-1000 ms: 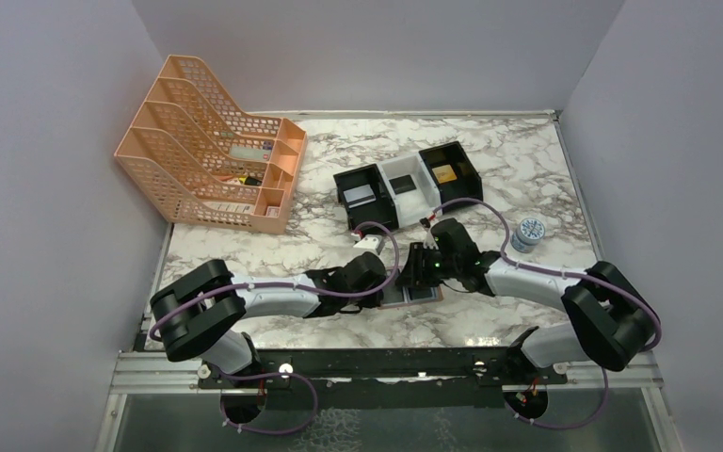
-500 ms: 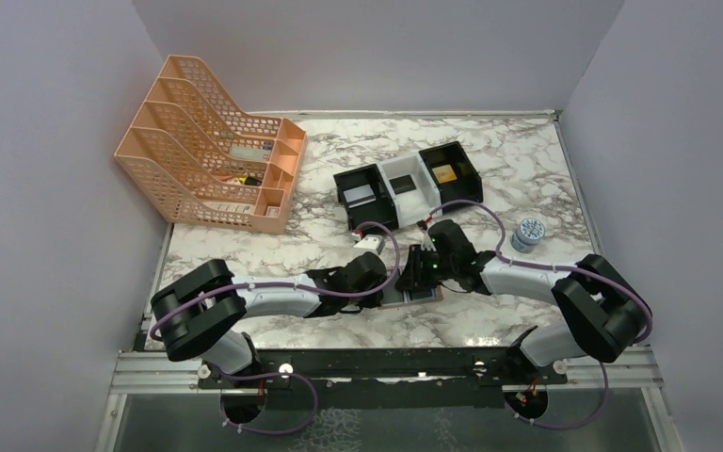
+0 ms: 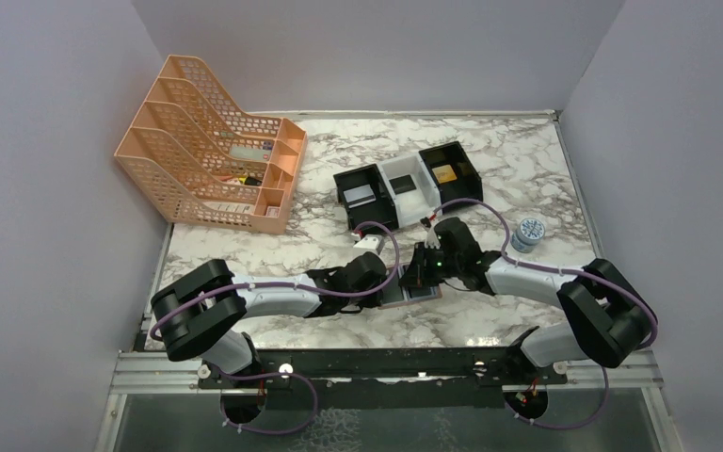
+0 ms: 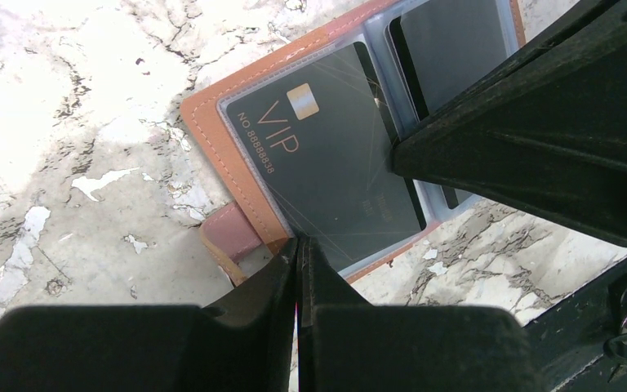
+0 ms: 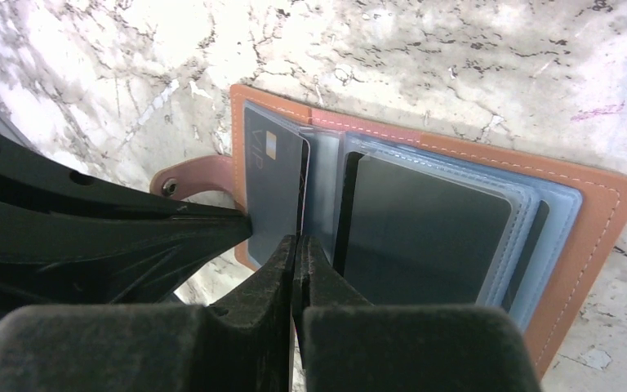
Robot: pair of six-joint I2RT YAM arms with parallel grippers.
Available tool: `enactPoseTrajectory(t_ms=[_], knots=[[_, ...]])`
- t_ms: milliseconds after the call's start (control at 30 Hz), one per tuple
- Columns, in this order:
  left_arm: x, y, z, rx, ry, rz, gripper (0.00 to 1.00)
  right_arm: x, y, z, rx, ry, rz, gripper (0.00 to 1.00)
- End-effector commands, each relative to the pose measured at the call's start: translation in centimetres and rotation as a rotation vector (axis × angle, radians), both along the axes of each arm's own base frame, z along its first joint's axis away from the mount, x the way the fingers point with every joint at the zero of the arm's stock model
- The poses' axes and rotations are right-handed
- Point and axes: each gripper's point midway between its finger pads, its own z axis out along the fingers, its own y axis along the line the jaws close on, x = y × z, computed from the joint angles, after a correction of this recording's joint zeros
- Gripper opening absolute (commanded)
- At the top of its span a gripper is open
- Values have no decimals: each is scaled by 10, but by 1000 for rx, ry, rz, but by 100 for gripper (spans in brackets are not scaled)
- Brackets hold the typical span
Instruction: Take the credit cards out of the card holder
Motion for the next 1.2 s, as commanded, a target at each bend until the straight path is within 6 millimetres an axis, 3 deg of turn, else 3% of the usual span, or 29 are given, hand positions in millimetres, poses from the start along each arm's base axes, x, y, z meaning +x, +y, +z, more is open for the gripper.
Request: enactPoseTrajectory(t_ms=[0, 267, 800, 933, 1167], knots=[[-8, 26, -28, 136, 36, 19, 5, -3, 17, 26, 117, -21, 60, 1], [-7, 32, -28, 149, 31, 33, 5, -1, 5, 15, 72, -15, 47, 1], [-7, 34, -25, 155, 25, 33, 4, -8, 4, 13, 142, 27, 95, 1], [-6, 33, -24, 148, 22, 37, 4, 0, -6, 11, 111, 11, 70, 1], [-4, 31, -20, 144, 10, 33, 4, -10, -2, 15, 192, 41, 183, 3]])
